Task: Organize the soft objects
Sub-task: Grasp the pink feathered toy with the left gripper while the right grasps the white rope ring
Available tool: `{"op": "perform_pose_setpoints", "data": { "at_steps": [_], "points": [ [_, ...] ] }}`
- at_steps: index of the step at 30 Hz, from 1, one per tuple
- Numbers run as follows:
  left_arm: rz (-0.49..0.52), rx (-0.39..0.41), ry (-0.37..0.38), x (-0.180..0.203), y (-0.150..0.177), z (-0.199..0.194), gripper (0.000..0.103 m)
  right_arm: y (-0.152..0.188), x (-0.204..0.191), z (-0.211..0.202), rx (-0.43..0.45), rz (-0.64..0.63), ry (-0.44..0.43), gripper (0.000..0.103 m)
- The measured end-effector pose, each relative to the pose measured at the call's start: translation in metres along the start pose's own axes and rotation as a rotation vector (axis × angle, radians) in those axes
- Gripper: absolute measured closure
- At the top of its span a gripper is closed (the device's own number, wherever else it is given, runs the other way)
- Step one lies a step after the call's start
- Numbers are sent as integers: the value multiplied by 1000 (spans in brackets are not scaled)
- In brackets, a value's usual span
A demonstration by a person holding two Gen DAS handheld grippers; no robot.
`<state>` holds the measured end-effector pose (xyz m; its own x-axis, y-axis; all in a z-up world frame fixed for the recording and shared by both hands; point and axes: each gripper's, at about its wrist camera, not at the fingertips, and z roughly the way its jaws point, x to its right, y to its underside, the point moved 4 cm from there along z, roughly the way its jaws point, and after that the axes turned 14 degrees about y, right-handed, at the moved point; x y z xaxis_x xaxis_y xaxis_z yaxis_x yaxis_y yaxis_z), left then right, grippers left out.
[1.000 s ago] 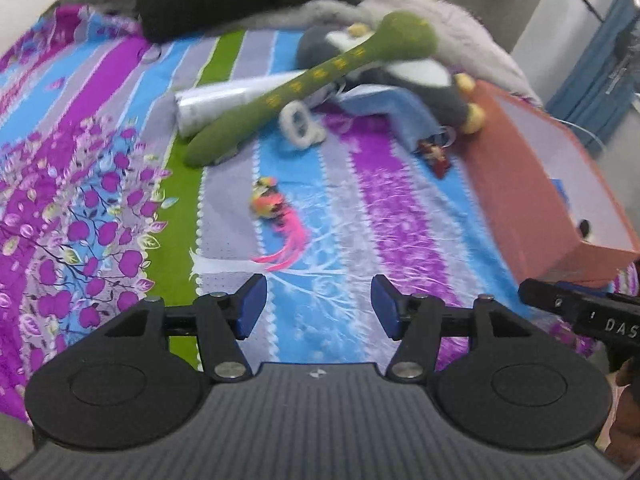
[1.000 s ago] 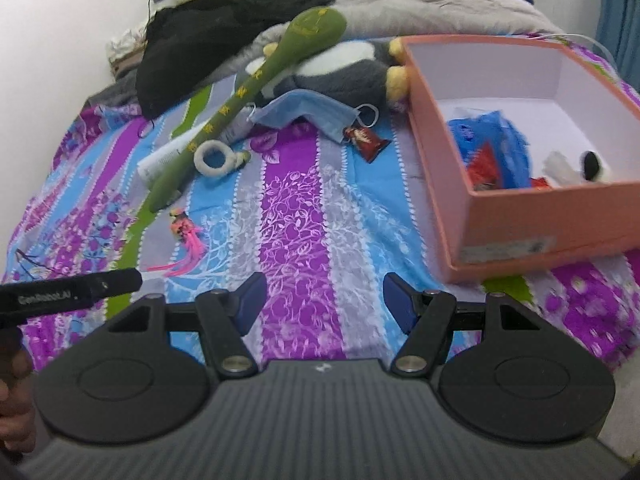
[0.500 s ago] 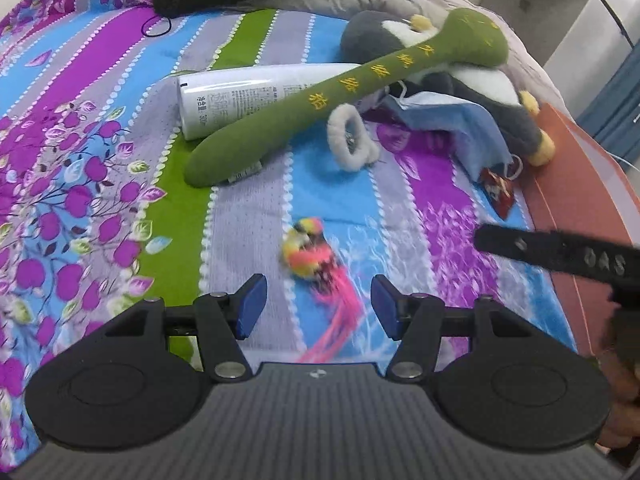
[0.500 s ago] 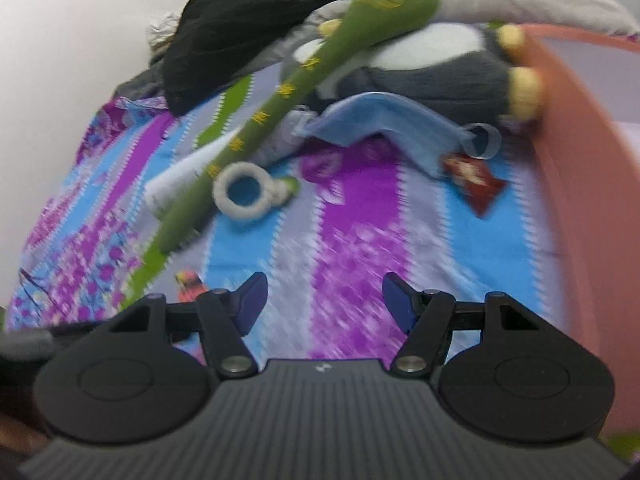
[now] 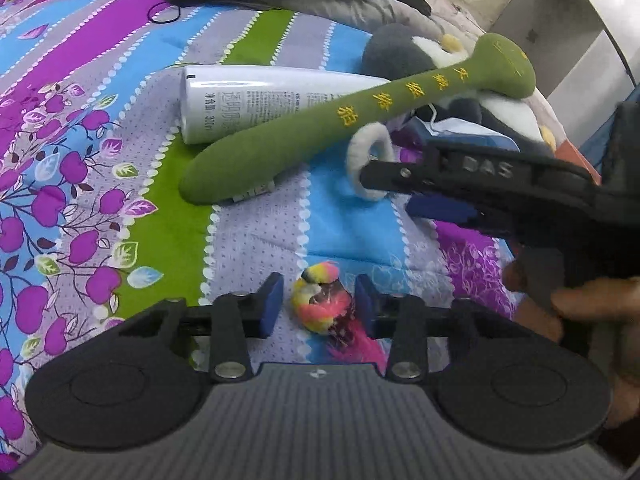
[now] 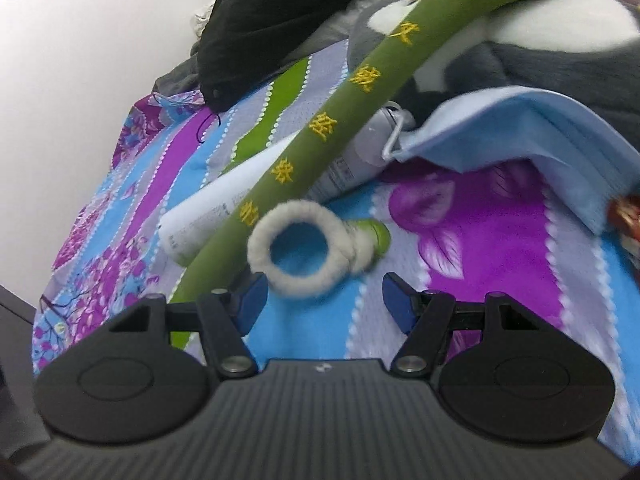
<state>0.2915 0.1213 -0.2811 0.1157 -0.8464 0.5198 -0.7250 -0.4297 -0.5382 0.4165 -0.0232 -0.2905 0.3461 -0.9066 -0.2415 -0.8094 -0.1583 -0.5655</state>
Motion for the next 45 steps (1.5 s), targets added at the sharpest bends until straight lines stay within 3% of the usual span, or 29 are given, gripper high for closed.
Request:
{"op": "perform_pose_setpoints", "data": {
  "at_steps": [3,6,8,10,24,45],
  "points": [
    [-1,4,6,0,-1,0,66,-4,-7,12,17,-41,13,37],
    [5,5,4,1,-1,0,66,-8,-15,18,36,-79,54,44],
    [-1,8,6,1,-1,-2,66,-10,-14,20,44,-87,87,67],
    [-9,11,9,1,0,-4,66,-12,-12,20,36,-82,98,78],
    [17,30,-20,21,1,-41,66,14,-1,-32,25,-81,173,81],
    [142,68,52,110,39,-140,66,91,6,-192,93,-53,261,81]
  ]
}}
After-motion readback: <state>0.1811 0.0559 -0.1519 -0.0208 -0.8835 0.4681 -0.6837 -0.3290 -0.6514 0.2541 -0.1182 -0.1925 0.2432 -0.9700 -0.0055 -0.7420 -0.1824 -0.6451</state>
